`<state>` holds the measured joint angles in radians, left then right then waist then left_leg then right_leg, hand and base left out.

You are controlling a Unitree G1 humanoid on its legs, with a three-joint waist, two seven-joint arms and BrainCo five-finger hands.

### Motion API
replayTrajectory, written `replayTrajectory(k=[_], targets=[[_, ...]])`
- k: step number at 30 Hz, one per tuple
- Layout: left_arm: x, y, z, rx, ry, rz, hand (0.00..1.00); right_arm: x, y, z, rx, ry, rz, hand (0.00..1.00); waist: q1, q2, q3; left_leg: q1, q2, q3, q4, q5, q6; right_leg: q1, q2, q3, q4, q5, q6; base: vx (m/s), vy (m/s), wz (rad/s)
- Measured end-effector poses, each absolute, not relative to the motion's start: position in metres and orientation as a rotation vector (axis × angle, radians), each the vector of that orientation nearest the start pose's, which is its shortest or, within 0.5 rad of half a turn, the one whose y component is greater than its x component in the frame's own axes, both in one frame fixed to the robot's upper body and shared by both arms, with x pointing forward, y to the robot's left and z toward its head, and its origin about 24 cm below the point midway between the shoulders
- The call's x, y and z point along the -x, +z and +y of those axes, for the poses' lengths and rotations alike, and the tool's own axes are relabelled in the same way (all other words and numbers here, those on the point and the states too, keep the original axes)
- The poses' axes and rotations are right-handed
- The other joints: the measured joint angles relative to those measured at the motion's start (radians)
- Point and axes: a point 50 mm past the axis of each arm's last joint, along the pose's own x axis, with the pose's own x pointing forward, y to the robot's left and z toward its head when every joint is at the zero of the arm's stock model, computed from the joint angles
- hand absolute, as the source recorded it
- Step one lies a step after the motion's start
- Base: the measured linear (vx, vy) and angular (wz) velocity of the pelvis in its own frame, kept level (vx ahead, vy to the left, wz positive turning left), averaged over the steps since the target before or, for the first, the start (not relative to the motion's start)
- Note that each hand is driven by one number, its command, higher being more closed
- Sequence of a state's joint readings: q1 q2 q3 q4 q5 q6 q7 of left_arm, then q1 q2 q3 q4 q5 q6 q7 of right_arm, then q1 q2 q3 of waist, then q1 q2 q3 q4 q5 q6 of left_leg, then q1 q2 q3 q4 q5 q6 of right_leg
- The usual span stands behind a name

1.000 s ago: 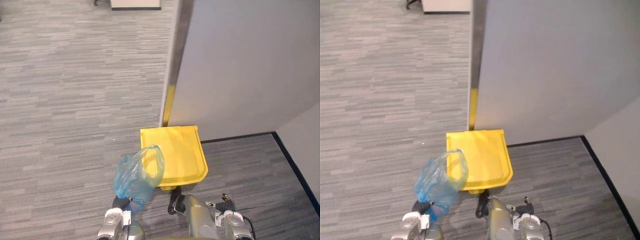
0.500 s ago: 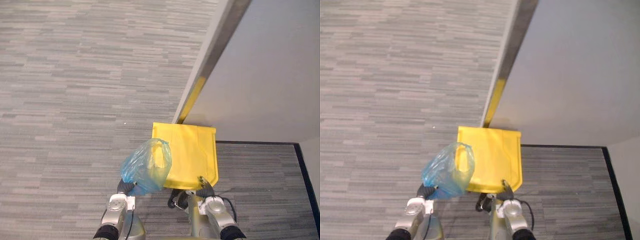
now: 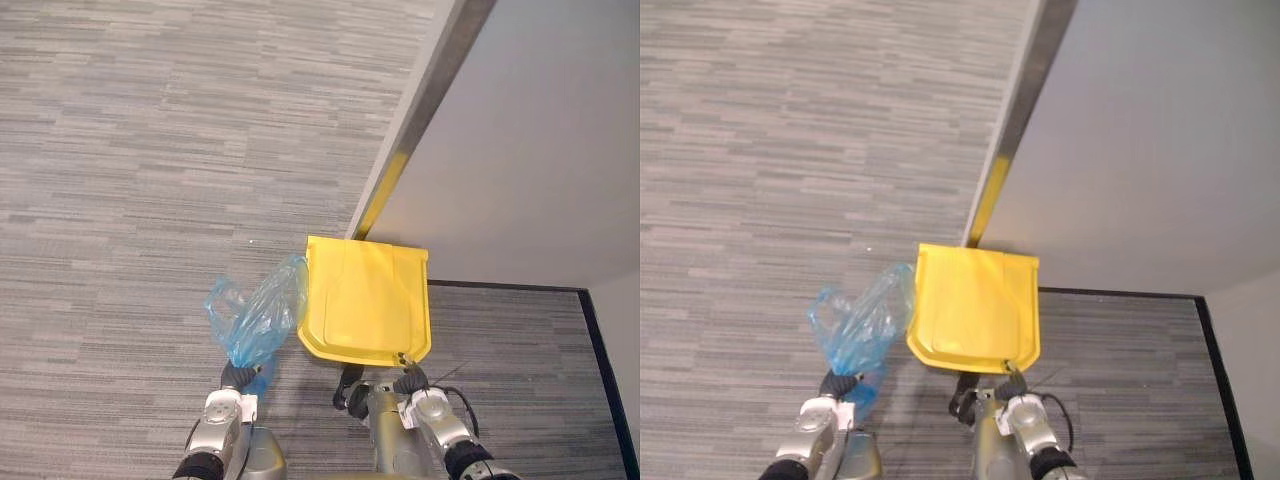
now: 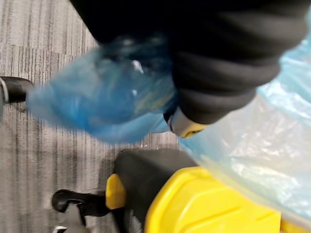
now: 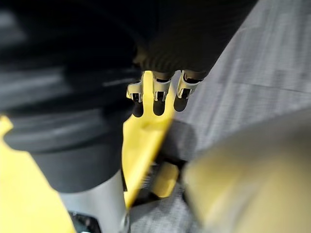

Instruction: Gather rubbish on tea table into small bin, then transfer packed bag to large trash can.

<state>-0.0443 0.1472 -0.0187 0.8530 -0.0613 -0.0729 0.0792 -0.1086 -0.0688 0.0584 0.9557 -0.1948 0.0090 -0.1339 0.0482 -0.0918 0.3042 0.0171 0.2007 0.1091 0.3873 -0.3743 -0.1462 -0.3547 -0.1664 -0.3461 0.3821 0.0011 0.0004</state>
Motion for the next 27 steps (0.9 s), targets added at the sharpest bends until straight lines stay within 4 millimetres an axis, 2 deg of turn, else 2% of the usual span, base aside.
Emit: replayTrajectory(k=[4,6,7,8,9,10,11,12,13,14,15,16,17,18,20,22,24,26,27], targets=[[-0.175,-0.121,0.199,-0.122,0.125,0.770,1.00,-0.174,-0.133,-0.179,0.334,-0.041,0.875,0.00,-0.009,-0.006,-0.003,0.054,-0.028,0.037,0.056,-0.023,0.006,0.064,-0.015,0.048,-0.027,0.041,0.053,-0.17,0.134,-0.20],[-0.169,-0.124,0.201,-0.123,0.130,0.787,1.00,-0.167,-0.135,-0.181,0.320,-0.056,0.892,0.00,-0.011,-0.022,-0.013,0.049,-0.045,0.052,0.084,-0.031,0.013,0.067,-0.027,0.065,-0.045,0.063,0.084,-0.20,0.143,-0.25],[-0.163,-0.127,0.201,-0.119,0.136,0.806,1.00,-0.163,-0.137,-0.182,0.303,-0.075,0.903,0.00,-0.011,-0.011,-0.023,0.047,-0.031,0.076,0.072,-0.020,0.022,0.065,-0.020,0.071,-0.062,0.034,0.114,-0.22,0.113,-0.27],[-0.158,-0.130,0.199,-0.112,0.137,0.824,1.00,-0.164,-0.135,-0.183,0.274,-0.102,0.895,0.00,-0.018,-0.006,-0.029,0.039,-0.022,0.086,0.072,-0.012,0.027,0.024,-0.024,0.096,0.089,-0.026,0.078,-0.18,0.079,-0.24],[-0.157,-0.130,0.200,-0.111,0.140,0.830,1.00,-0.164,-0.135,-0.184,0.266,-0.111,0.891,0.00,-0.021,-0.008,-0.031,0.040,-0.021,0.089,0.072,-0.011,0.027,0.016,-0.024,0.107,0.164,-0.043,0.067,-0.16,0.031,-0.02],[-0.152,-0.132,0.201,-0.109,0.144,0.849,1.00,-0.155,-0.138,-0.185,0.235,-0.143,0.910,0.00,-0.024,-0.016,-0.044,0.045,-0.018,0.086,0.070,-0.008,0.026,0.032,-0.023,0.131,0.353,-0.099,0.058,-0.07,-0.001,0.08],[-0.151,-0.133,0.201,-0.109,0.145,0.851,1.00,-0.151,-0.139,-0.185,0.227,-0.152,0.920,0.00,-0.024,-0.018,-0.050,0.045,-0.018,0.085,0.069,-0.007,0.024,0.045,-0.021,0.137,0.395,-0.134,0.062,-0.07,-0.032,0.08],[-0.150,-0.133,0.200,-0.108,0.144,0.851,1.00,-0.145,-0.141,-0.188,0.213,-0.173,0.938,0.00,-0.024,-0.020,-0.056,0.047,-0.018,0.085,0.068,-0.005,0.021,0.085,-0.023,0.152,0.459,-0.221,0.070,0.01,-0.086,-0.11],[-0.150,-0.133,0.200,-0.104,0.148,0.855,1.00,-0.141,-0.143,-0.189,0.199,-0.185,0.950,0.00,-0.025,-0.034,-0.071,0.052,-0.027,0.096,0.055,0.007,0.013,0.107,-0.018,0.156,0.406,-0.252,0.081,0.01,-0.102,-0.21],[-0.149,-0.134,0.200,-0.103,0.150,0.861,1.00,-0.140,-0.143,-0.190,0.194,-0.192,0.954,0.00,-0.024,-0.028,-0.077,0.056,-0.033,0.104,0.037,0.016,0.009,0.111,-0.012,0.152,0.380,-0.253,0.081,0.01,-0.088,-0.44],[-0.141,-0.139,0.195,-0.080,0.155,0.892,1.00,-0.130,-0.147,-0.194,0.192,-0.208,0.984,0.00,-0.020,0.003,-0.133,0.053,-0.037,0.118,-0.063,0.069,0.013,0.120,0.028,0.160,0.252,-0.248,0.074,0.04,-0.075,-0.38],[-0.139,-0.140,0.191,-0.062,0.157,0.898,1.00,-0.126,-0.149,-0.197,0.187,-0.218,1.002,0.00,-0.021,0.016,-0.150,0.059,-0.047,0.125,-0.124,0.112,0.029,0.138,0.046,0.167,0.166,-0.237,0.055,0.04,-0.062,-0.37],[-0.139,-0.141,0.185,-0.048,0.150,0.899,1.00,-0.125,-0.149,-0.201,0.176,-0.237,1.011,0.00,-0.026,0.030,-0.153,0.065,-0.055,0.131,-0.180,0.157,0.048,0.160,0.062,0.171,0.077,-0.212,0.021,0.02,-0.059,-0.18],[-0.140,-0.141,0.180,-0.034,0.142,0.896,1.00,-0.125,-0.149,-0.205,0.180,-0.247,1.016,0.00,-0.026,0.052,-0.152,0.069,-0.052,0.129,-0.215,0.195,0.058,0.183,0.079,0.170,-0.003,-0.165,0.017,-0.04,-0.028,-0.15],[-0.139,-0.141,0.179,-0.030,0.140,0.897,1.00,-0.121,-0.151,-0.208,0.189,-0.251,1.037,0.00,-0.026,0.066,-0.158,0.054,-0.048,0.128,-0.214,0.244,0.065,0.248,0.101,0.170,-0.169,-0.070,0.011,-0.09,-0.013,-0.08],[-0.140,-0.141,0.180,-0.034,0.142,0.895,1.00,-0.121,-0.151,-0.210,0.193,-0.253,1.039,0.00,-0.025,0.068,-0.155,0.029,-0.046,0.128,-0.188,0.240,0.059,0.252,0.100,0.169,-0.200,-0.048,0.015,-0.12,0.032,0.04],[-0.141,-0.141,0.181,-0.037,0.141,0.896,1.00,-0.122,-0.151,-0.212,0.198,-0.252,1.043,0.00,-0.025,0.072,-0.150,0.007,-0.037,0.130,-0.167,0.224,0.038,0.247,0.098,0.164,-0.217,-0.030,0.020,-0.16,0.094,0.10],[-0.138,-0.142,0.185,-0.048,0.143,0.911,1.00,-0.122,-0.151,-0.213,0.200,-0.255,1.048,0.00,-0.030,0.075,-0.144,0.000,-0.018,0.130,-0.161,0.169,0.036,0.247,0.101,0.146,-0.216,-0.027,0.024,-0.20,0.129,0.15],[-0.135,-0.143,0.186,-0.051,0.145,0.920,1.00,-0.122,-0.151,-0.212,0.199,-0.255,1.050,0.00,-0.030,0.077,-0.143,0.000,-0.019,0.129,-0.159,0.165,0.043,0.249,0.099,0.147,-0.217,-0.026,0.025,-0.14,0.082,0.05]])
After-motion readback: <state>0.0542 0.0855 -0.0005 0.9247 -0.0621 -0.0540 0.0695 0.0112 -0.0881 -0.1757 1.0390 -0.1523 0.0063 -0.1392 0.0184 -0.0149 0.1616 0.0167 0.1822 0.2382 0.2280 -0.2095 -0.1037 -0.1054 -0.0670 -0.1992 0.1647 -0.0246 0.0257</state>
